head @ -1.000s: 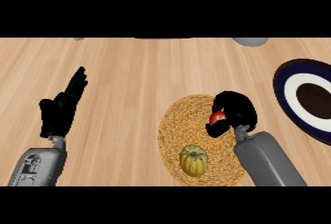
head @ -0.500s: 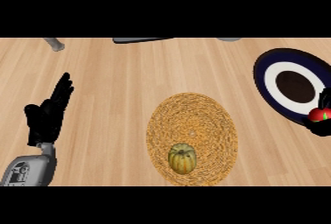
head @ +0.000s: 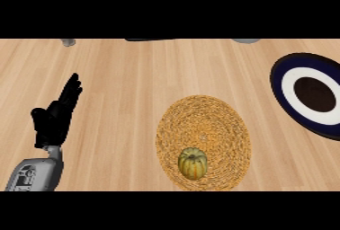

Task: Pick the tomato from the placemat and place it in the plate

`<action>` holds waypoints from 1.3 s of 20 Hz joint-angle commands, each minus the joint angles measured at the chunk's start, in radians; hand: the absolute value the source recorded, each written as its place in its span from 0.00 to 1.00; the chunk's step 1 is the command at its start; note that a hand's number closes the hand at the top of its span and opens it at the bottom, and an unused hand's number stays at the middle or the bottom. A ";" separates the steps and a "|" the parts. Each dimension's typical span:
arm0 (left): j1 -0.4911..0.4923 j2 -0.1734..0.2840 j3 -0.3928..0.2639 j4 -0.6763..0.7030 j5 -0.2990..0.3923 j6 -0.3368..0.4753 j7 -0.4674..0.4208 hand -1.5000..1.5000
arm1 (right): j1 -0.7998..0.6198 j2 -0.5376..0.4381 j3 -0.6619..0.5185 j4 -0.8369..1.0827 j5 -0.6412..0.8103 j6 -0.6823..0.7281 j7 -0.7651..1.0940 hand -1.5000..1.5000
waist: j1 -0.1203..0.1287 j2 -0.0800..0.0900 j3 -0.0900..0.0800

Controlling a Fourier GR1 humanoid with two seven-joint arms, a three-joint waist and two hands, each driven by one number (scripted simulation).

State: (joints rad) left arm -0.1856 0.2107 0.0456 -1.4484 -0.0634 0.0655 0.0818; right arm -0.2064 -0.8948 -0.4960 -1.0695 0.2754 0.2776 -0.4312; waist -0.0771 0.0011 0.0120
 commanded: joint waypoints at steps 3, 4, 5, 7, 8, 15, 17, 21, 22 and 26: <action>-0.032 -0.007 -0.046 -0.030 -0.009 -0.030 0.035 0.50 | -0.023 -0.159 -0.105 0.301 -0.107 0.215 -0.269 1.00 | 0.088 0.008 -0.005; -0.070 -0.020 -0.047 0.019 -0.013 -0.026 0.011 0.50 | -0.036 -0.182 -0.082 0.356 -0.080 0.234 -0.305 1.00 | 0.090 0.013 -0.006; -0.094 0.020 -0.009 0.003 0.022 -0.060 0.030 0.50 | -0.050 -0.155 -0.058 0.396 -0.059 0.218 -0.332 1.00 | 0.103 0.013 -0.006; -0.057 -0.022 -0.054 0.013 -0.010 -0.041 -0.013 0.50 | -0.099 -0.189 -0.041 0.484 -0.034 0.222 -0.364 1.00 | 0.118 0.016 -0.006; -0.122 0.003 -0.030 0.003 0.004 -0.049 0.064 0.50 | -0.161 -0.152 -0.001 0.480 -0.028 0.219 -0.317 1.00 | 0.119 0.012 -0.007; -0.093 -0.040 -0.075 0.003 -0.037 -0.024 0.052 0.50 | -0.304 -0.037 0.131 0.571 0.079 0.106 -0.358 1.00 | 0.122 0.010 -0.008; -0.099 -0.021 -0.053 0.030 -0.022 -0.048 0.009 0.50 | -0.345 -0.069 0.180 0.592 0.145 0.073 -0.361 1.00 | 0.122 0.013 -0.008; -0.111 -0.033 -0.048 0.017 -0.019 -0.038 0.043 0.50 | -0.366 0.041 0.271 0.591 0.252 -0.089 -0.316 1.00 | 0.110 0.008 -0.010; -0.073 -0.014 -0.033 0.024 -0.003 -0.064 -0.004 0.50 | -0.406 0.033 0.280 0.629 0.269 -0.081 -0.306 1.00 | 0.114 0.009 -0.010; -0.100 -0.043 -0.060 0.033 -0.044 -0.028 0.025 0.50 | -0.458 0.058 0.266 0.778 0.257 0.023 -0.264 0.00 | 0.114 0.012 -0.009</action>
State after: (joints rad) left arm -0.2779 0.1826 -0.0039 -1.4252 -0.0880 0.0225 0.1031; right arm -0.6236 -0.8655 -0.2518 -0.3784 0.5045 0.2696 -0.7120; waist 0.0412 0.0129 0.0030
